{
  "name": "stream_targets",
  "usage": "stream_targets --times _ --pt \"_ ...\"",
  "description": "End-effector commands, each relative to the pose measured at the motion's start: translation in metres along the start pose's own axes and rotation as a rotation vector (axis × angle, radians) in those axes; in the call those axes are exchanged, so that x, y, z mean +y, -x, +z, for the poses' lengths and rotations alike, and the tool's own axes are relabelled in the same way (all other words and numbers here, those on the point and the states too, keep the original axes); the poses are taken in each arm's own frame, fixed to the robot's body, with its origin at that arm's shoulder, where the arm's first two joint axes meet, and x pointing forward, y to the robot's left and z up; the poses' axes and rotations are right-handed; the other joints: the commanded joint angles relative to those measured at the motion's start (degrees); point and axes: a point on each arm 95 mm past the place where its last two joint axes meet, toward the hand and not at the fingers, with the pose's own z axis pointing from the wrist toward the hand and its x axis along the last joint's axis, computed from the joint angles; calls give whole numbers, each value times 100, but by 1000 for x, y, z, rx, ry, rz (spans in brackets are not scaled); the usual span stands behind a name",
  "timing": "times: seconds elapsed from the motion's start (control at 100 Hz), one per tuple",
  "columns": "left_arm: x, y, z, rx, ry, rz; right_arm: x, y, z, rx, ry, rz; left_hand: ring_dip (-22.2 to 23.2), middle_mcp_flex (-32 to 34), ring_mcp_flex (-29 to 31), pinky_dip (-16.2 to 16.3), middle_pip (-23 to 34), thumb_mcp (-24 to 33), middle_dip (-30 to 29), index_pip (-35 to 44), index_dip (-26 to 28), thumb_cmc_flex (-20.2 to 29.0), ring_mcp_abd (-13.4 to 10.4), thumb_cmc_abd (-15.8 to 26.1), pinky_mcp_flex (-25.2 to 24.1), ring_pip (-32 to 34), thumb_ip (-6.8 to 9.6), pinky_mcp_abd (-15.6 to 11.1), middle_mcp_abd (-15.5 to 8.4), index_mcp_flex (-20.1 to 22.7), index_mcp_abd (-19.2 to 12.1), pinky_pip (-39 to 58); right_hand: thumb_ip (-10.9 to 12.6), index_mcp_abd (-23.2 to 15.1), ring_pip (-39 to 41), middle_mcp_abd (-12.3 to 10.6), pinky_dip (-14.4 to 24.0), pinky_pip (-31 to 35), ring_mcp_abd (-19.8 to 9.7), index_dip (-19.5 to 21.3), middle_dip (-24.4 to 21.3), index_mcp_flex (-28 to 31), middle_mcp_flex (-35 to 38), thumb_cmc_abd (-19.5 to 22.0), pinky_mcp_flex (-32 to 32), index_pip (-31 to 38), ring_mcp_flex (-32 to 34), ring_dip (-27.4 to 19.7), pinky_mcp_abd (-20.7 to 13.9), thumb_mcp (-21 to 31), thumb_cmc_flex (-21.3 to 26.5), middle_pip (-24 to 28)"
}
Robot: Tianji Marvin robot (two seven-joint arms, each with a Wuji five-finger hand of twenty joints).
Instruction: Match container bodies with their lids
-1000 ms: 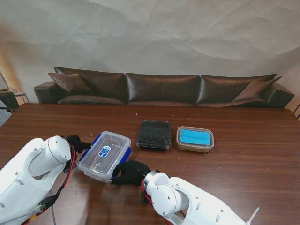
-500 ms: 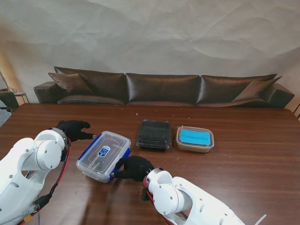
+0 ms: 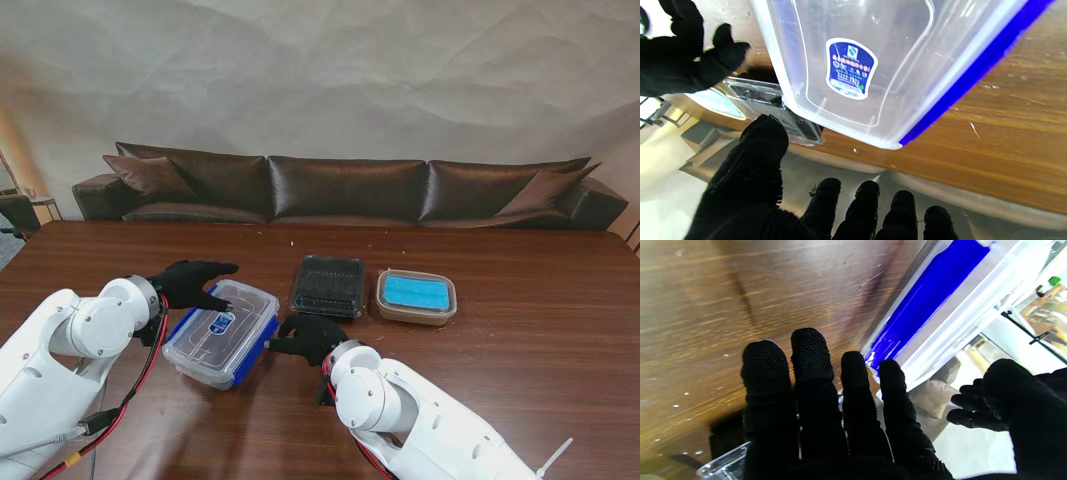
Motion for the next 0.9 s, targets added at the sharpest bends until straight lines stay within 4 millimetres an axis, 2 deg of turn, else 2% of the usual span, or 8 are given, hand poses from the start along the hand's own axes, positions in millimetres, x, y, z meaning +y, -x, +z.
stream_targets --times 0.0,0.04,0.13,0.19,0.24,0.28,0.48,0.89 --pt "10 1 2 -4 45 -12 -1 2 5 -18 -16 1 -175 -297 -268 -395 -118 355 -149 -75 -63 -242 -192 -356 -21 -171 -171 -233 -145 -130 -127 -382 61 57 -78 118 248 277 138 72 -125 -300 -76 -45 -2249 4 -5 -64 176 -34 -244 -133" --pt "13 2 3 3 59 -9 -1 4 7 -30 -26 10 -285 -394 -361 -881 -154 620 -266 -88 -87 -375 -276 -456 50 -204 -210 -296 -205 -126 -151 -582 59 91 -97 124 251 290 142 50 -149 -395 -100 -35 -2230 -28 -10 -70 171 -63 -254 -160" --pt "19 4 5 11 78 -6 -3 6 12 -51 -44 32 -448 -644 -524 -1595 -230 964 -497 -128 -157 -505 -426 -630 99 -272 -247 -400 -282 -147 -162 -768 74 220 -139 156 259 322 166 -63 -275 -637 -137 -4 -2216 -53 -19 -79 182 -174 -256 -248" --pt "24 6 6 13 89 -2 -5 7 15 -61 -53 43 -488 -785 -629 -1743 -271 1035 -555 -157 -185 -530 -511 -697 79 -310 -259 -455 -321 -222 -157 -787 76 264 -145 174 262 333 170 -104 -297 -806 -180 12 -2203 -85 -23 -79 184 -196 -280 -260" --pt "28 7 7 15 99 3 -6 7 18 -70 -59 51 -603 -882 -653 -2073 -259 1247 -650 -167 -264 -627 -565 -775 97 -340 -284 -476 -336 -309 -155 -780 77 314 -155 187 268 352 186 -144 -323 -953 -228 28 -2190 -97 -36 -81 189 -218 -290 -283" --pt "31 8 7 15 106 4 -6 7 20 -75 -63 56 -759 -949 -643 -2201 -256 1303 -673 -183 -312 -611 -583 -818 101 -406 -296 -487 -335 -375 -153 -797 105 374 -152 186 258 368 183 -486 -451 -1120 -262 55 -2181 134 -32 -77 179 -273 -283 -242" --pt "43 13 8 12 152 17 -8 5 31 -96 -71 85 -1126 -1137 -674 -2480 -241 1444 -746 -229 -506 -477 -595 -919 104 -428 -299 -502 -357 -586 -175 -794 100 504 -130 176 272 410 199 -589 -481 -1527 -292 74 -2173 166 -31 -71 182 -296 -296 -256" --pt "61 22 7 3 216 5 -12 2 50 -127 -84 100 -1203 -1177 -690 -2567 -230 1506 -758 -194 -555 -331 -511 -961 99 -437 -293 -460 -307 -454 -314 -788 115 701 -76 110 310 533 221 -835 -511 -2215 -383 215 -2137 58 -53 -63 163 -454 -372 -223"
